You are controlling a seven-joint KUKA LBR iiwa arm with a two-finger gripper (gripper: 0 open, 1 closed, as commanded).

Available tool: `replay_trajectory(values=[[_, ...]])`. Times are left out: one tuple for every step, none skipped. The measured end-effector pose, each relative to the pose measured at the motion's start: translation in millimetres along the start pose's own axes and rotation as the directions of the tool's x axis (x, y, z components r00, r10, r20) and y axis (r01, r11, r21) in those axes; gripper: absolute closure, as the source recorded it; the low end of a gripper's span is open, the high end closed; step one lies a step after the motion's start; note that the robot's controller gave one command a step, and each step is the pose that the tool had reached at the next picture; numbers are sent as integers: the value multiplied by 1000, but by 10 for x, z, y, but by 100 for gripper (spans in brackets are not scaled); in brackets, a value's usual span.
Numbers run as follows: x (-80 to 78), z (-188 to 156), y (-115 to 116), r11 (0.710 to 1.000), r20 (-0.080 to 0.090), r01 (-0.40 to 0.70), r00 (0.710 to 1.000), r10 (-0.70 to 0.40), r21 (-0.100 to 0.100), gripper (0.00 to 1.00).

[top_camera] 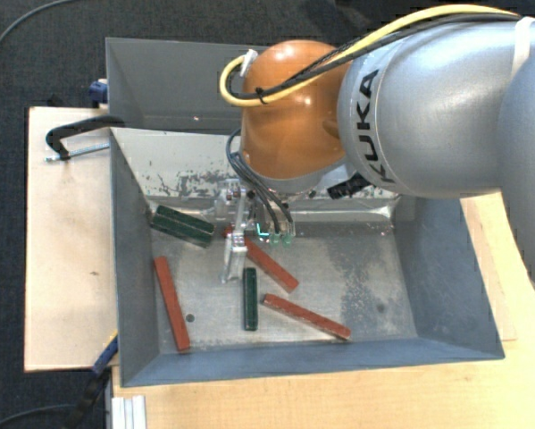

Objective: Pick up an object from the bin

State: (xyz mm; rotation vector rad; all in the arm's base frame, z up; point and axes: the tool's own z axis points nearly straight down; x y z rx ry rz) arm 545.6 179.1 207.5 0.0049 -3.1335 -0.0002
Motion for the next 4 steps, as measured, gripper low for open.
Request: replay_trajectory(values=[[146,675,-854,784,3,-621,784,621,-1,0],[-353,1372,-734,878,9,-478,878,478,-5,0],[-362,1350,-737,877,10,-480,877,480,-7,100],[-467,-126,-661,862,18,-506,862,506,-14,100]])
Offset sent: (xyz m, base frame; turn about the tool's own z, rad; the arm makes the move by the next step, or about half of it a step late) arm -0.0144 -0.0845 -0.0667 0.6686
